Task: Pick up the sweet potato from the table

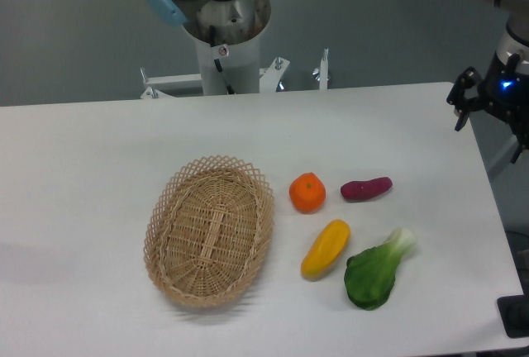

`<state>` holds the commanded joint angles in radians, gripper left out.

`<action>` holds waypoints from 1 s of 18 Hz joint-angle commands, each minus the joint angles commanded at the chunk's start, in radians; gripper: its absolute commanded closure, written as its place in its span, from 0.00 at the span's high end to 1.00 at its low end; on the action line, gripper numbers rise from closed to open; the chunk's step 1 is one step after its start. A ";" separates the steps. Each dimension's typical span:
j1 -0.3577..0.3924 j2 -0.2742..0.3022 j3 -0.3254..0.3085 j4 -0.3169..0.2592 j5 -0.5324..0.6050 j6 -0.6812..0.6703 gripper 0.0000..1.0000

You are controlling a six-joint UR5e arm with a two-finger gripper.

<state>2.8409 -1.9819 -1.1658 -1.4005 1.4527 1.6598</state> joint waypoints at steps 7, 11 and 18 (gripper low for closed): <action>-0.002 0.008 -0.041 0.006 0.000 -0.009 1.00; -0.017 0.012 -0.083 0.037 0.002 -0.015 1.00; -0.020 0.026 -0.166 0.101 0.005 -0.017 1.00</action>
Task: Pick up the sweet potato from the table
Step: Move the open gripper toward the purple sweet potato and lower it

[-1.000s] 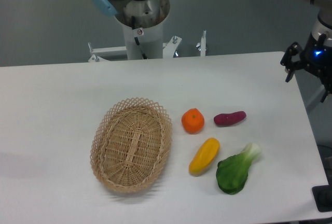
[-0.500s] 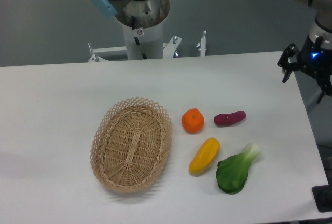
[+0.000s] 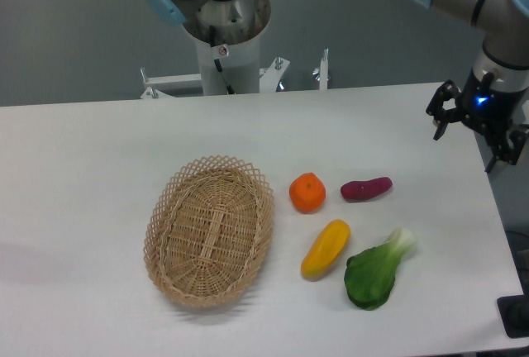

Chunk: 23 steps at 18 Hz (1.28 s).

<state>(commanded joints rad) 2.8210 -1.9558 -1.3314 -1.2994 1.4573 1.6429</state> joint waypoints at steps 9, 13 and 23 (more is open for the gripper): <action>-0.040 -0.012 -0.210 0.267 0.023 0.002 1.00; -0.046 -0.017 -0.322 0.399 0.037 0.008 1.00; -0.074 -0.051 -0.419 0.448 0.080 0.112 1.00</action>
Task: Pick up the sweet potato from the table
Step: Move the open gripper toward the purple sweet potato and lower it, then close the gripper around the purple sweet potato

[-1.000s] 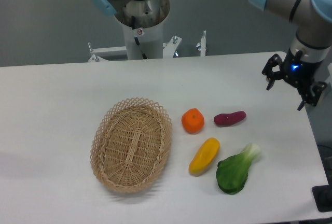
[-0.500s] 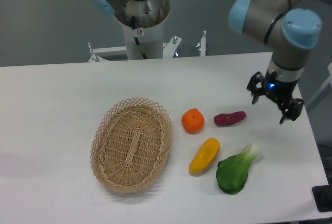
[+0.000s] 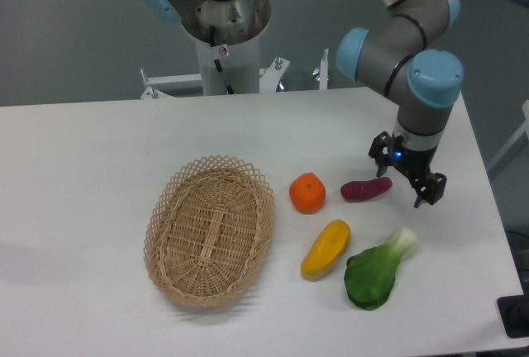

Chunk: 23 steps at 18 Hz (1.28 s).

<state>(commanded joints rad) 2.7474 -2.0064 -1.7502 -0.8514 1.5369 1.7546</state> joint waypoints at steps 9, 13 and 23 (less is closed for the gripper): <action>-0.031 -0.002 -0.055 0.015 0.048 0.068 1.00; -0.045 -0.011 -0.081 0.034 0.086 0.068 1.00; -0.049 -0.025 -0.101 0.100 0.097 0.054 0.61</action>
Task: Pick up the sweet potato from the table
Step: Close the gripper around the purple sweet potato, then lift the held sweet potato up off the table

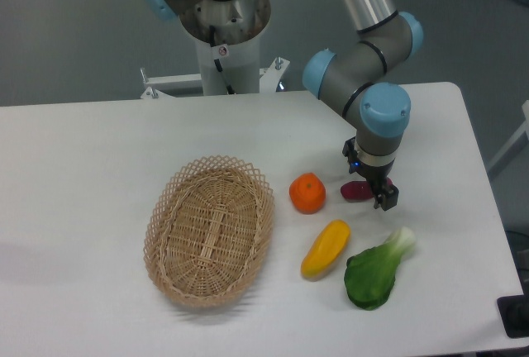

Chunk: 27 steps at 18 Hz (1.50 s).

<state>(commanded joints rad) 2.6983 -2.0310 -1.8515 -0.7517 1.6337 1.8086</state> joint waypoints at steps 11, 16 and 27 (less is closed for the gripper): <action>0.014 0.031 0.023 -0.003 -0.009 0.002 0.25; 0.034 0.089 0.109 -0.067 -0.058 -0.003 0.26; 0.029 0.098 0.377 -0.198 -0.408 -0.489 0.26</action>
<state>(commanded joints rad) 2.7274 -1.9327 -1.4744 -0.9495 1.2258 1.3197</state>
